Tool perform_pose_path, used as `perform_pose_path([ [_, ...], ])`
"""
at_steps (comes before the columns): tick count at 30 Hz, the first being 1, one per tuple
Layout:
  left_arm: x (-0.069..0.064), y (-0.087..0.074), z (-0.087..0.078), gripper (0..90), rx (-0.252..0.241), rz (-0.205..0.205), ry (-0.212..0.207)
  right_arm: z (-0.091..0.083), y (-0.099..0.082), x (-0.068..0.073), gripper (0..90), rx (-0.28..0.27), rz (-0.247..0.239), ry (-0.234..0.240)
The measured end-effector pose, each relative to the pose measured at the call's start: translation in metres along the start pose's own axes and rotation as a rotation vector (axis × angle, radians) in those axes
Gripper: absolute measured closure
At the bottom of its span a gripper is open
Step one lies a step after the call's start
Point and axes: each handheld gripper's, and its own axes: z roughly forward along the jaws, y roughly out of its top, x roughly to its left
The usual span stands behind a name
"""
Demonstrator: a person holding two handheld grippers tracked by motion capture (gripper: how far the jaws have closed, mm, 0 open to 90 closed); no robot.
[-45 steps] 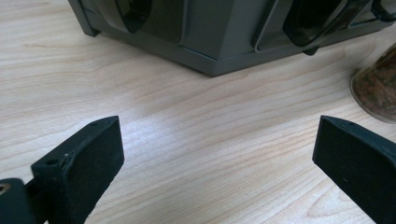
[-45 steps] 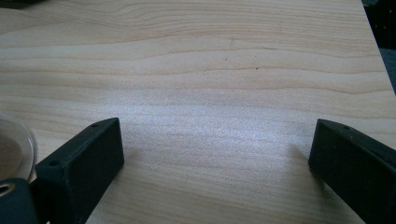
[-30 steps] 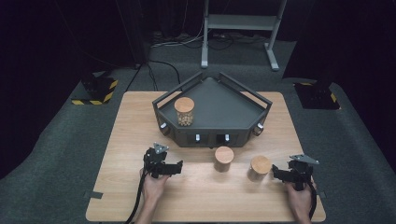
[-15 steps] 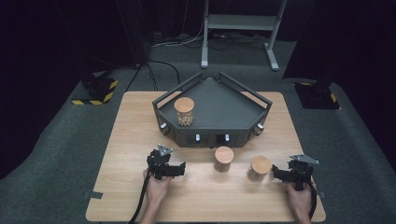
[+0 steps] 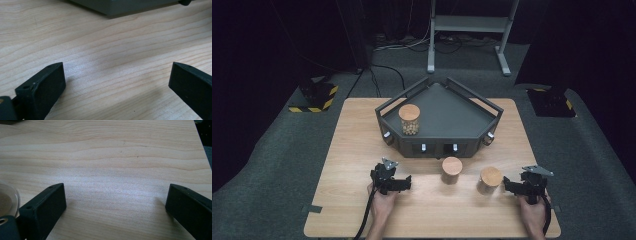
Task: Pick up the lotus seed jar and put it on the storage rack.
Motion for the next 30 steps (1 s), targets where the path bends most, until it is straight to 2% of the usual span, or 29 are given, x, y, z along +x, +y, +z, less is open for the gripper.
perform_pose_path([
  [9, -0.0032, -0.0011, 0.0018, 0.6, -0.004, 0.007, 0.02, 0.0, 0.0, 0.0, 2.2, 0.0, 0.0, 0.0],
  [13, -0.0054, -0.0073, 0.0036, 0.7, -0.03, 0.021, 0.038, 0.0, 0.0, 0.0, 2.1, 0.0, 0.0, 0.0],
  [17, -0.0055, -0.0071, 0.0036, 0.7, -0.028, 0.023, 0.038, 0.0, 0.0, 0.0001, 2.1, 0.0, 0.0, 0.0],
  [20, -0.0102, -0.0055, 0.0047, 0.5, -0.017, 0.052, 0.056, 0.0, 0.0001, 0.0002, 2.1, 0.001, 0.001, -0.001],
  [30, -0.01, -0.0055, 0.0047, 0.6, -0.017, 0.051, 0.055, 0.0, 0.0001, 0.0002, 2.1, 0.0, 0.0, -0.001],
])
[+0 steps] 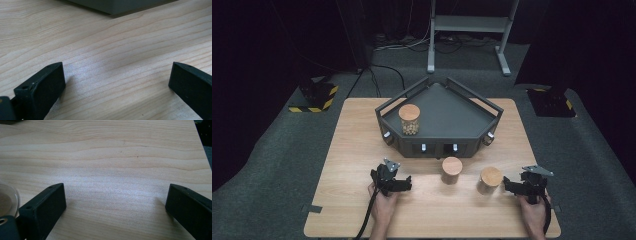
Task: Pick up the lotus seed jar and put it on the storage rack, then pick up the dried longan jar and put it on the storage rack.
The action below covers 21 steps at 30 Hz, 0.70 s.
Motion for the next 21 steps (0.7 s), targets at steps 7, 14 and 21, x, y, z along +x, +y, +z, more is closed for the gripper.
perform_pose_path([
  [7, -0.0001, -0.0002, -0.0001, 0.6, -0.001, 0.0, 0.0, 0.0004, 0.0006, -0.0001, 1.8, 0.001, -0.001, 0.0],
  [14, -0.0003, -0.0002, -0.0001, 0.6, -0.001, 0.0, 0.001, 0.0004, 0.0006, -0.0005, 1.8, 0.001, -0.001, 0.002],
  [21, -0.0005, -0.0005, -0.0002, 0.8, -0.002, 0.001, 0.001, -0.0007, -0.0008, -0.0048, 2.4, -0.002, -0.008, 0.019],
])
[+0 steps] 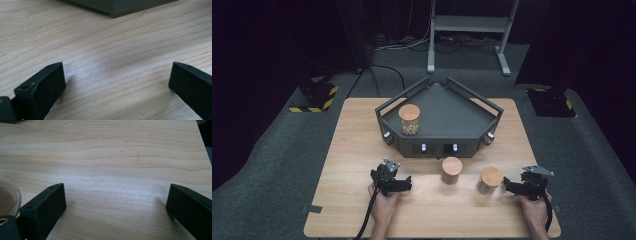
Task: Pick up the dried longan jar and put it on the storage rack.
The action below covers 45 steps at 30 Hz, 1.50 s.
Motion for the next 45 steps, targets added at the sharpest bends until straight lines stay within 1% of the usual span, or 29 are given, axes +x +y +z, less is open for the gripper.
perform_pose_path([
  [1, 0.0, 0.0, 0.0, 0.8, 0.0, -0.001, -0.001, -0.001, -0.001, 0.0, 2.4, 0.0, 0.002, 0.001],
  [3, 0.0, 0.0, 0.0, 0.8, 0.0, -0.001, -0.001, -0.003, -0.003, -0.005, 2.2, -0.003, 0.007, 0.021],
  [4, 0.0, 0.0, 0.0, 0.8, 0.0, -0.001, -0.001, -0.003, -0.003, -0.005, 2.2, -0.003, 0.007, 0.021],
  [7, 0.0, 0.0, 0.0, 0.7, -0.002, -0.004, -0.003, -0.007, -0.005, -0.015, 2.1, -0.006, 0.015, 0.06],
  [12, 0.0, 0.0, 0.0, 0.7, -0.001, -0.004, -0.003, -0.01, -0.011, -0.018, 2.0, -0.013, -0.021, 0.08],
  [13, 0.0, 0.0, 0.0, 0.7, -0.002, -0.004, -0.003, -0.01, -0.011, -0.018, 2.0, -0.013, -0.021, 0.08],
  [17, 0.0, 0.0, 0.0, 0.8, -0.002, -0.005, -0.002, -0.016, -0.016, -0.022, 1.9, -0.024, -0.038, 0.107],
  [19, 0.0, 0.0, 0.0, 0.7, -0.002, -0.004, -0.002, -0.018, -0.017, -0.022, 1.9, -0.027, -0.04, 0.111],
  [25, 0.0, 0.0, 0.0, 0.7, -0.002, -0.005, -0.002, -0.028, -0.024, -0.025, 1.7, -0.037, -0.077, 0.167],
  [26, 0.0, 0.0, 0.0, 0.7, -0.002, -0.005, -0.002, -0.028, -0.024, -0.025, 1.7, -0.037, -0.077, 0.167],
  [27, 0.0, 0.0, 0.0, 0.7, -0.001, -0.004, -0.003, -0.03, -0.026, -0.025, 1.7, -0.04, -0.089, 0.183],
  [29, 0.0, 0.0, 0.0, 0.7, -0.001, -0.005, -0.002, -0.03, -0.026, -0.025, 1.7, -0.038, -0.096, 0.187],
  [34, 0.0, 0.0, 0.0, 0.8, -0.002, -0.005, -0.002, -0.034, -0.03, -0.025, 1.7, -0.039, -0.116, 0.224],
  [37, 0.0, 0.0, 0.0, 0.7, -0.001, -0.004, -0.002, -0.037, -0.031, -0.023, 1.8, -0.04, -0.126, 0.236],
  [39, 0.0, 0.0, 0.0, 0.8, -0.002, -0.005, -0.002, -0.036, -0.031, -0.024, 1.8, -0.038, -0.132, 0.253],
  [44, 0.0, 0.0, 0.0, 0.7, -0.002, -0.004, -0.003, -0.035, -0.031, -0.021, 1.7, -0.038, -0.144, 0.27],
  [45, 0.0, 0.0, 0.0, 0.7, -0.002, -0.005, -0.002, -0.034, -0.031, -0.021, 1.6, -0.044, -0.149, 0.287],
])
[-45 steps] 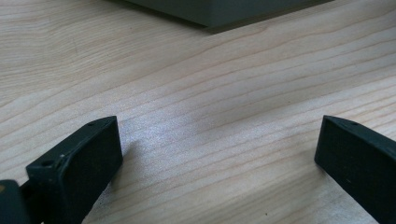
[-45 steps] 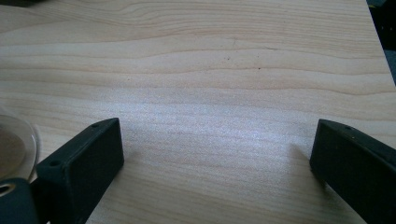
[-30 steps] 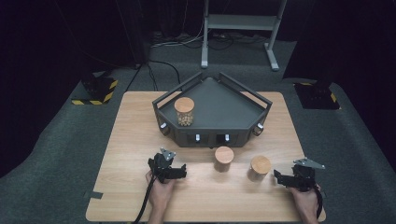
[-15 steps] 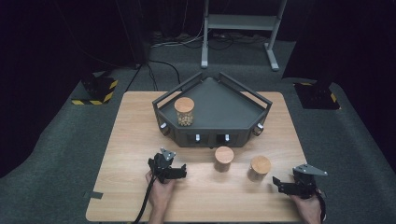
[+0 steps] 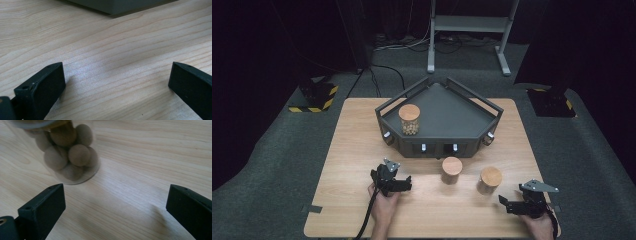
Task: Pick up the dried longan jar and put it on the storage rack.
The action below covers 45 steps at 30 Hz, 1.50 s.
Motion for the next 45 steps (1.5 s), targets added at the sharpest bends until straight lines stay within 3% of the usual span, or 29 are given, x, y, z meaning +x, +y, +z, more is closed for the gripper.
perform_pose_path([
  [18, 0.0, 0.0, 0.0, 0.7, 0.0, 0.0, 0.0, 0.014, 0.01, 0.002, 1.1, -0.015, -0.008, 0.112],
  [33, 0.0, 0.0, 0.0, 0.7, 0.0, 0.0, 0.0, 0.024, 0.023, 0.01, 1.3, -0.018, -0.03, 0.139],
  [45, 0.0, 0.0, 0.0, 0.7, 0.0, 0.0, 0.0, 0.035, 0.029, 0.012, 2.7, -0.038, -0.01, 0.147],
])
